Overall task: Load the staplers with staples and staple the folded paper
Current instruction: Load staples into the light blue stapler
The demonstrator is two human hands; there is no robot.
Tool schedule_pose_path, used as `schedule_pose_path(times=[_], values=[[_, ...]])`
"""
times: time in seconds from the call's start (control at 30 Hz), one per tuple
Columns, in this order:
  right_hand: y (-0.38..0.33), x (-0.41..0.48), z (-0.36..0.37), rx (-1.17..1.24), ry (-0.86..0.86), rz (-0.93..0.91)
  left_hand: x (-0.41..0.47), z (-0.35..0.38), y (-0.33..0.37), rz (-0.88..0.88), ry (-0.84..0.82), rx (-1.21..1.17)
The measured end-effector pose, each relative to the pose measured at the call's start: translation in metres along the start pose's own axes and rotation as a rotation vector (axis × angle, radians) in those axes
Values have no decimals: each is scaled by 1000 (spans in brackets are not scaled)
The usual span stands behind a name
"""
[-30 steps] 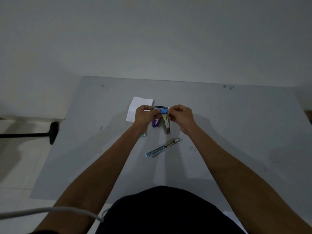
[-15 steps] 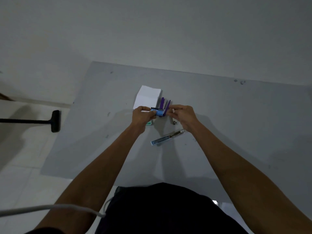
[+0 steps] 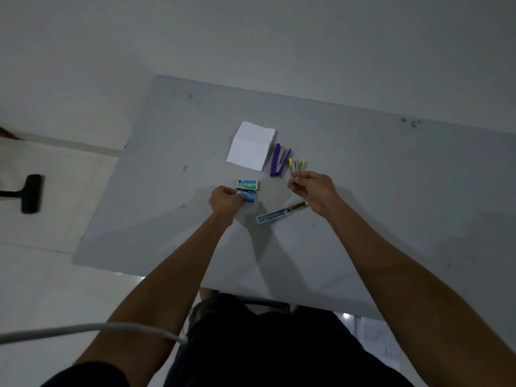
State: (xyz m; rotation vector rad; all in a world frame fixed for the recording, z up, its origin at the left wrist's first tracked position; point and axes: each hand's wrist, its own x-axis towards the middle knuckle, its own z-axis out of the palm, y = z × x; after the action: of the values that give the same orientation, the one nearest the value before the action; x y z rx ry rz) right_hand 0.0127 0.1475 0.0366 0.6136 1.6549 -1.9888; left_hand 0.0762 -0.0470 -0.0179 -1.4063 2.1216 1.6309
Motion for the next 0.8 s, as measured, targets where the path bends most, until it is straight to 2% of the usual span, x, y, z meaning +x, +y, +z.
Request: schedule_pose_path(times=[0.2,0.33,0.43,0.5,0.6,0.67,0.8], values=[[-5,-4,-9,169,19,22,-16,5,11,144,109,212],[-8,-5,-18,230,32,28,-35,20,21,491,141,395],[-10,-6,-28,251,44,23,-46,41,23,720,-55,587],[-10,-6,-36,271,47,16,-51,55,22,807,-218,820],[-12,-9,-50,291,50,13,-54,69,15,907,-310,1110],[-13,-12,-59,290,50,4,-54,74,12,949,-315,1139],[-15,-15,-70,234,82,4,-52,77,13,976,-356,1051]])
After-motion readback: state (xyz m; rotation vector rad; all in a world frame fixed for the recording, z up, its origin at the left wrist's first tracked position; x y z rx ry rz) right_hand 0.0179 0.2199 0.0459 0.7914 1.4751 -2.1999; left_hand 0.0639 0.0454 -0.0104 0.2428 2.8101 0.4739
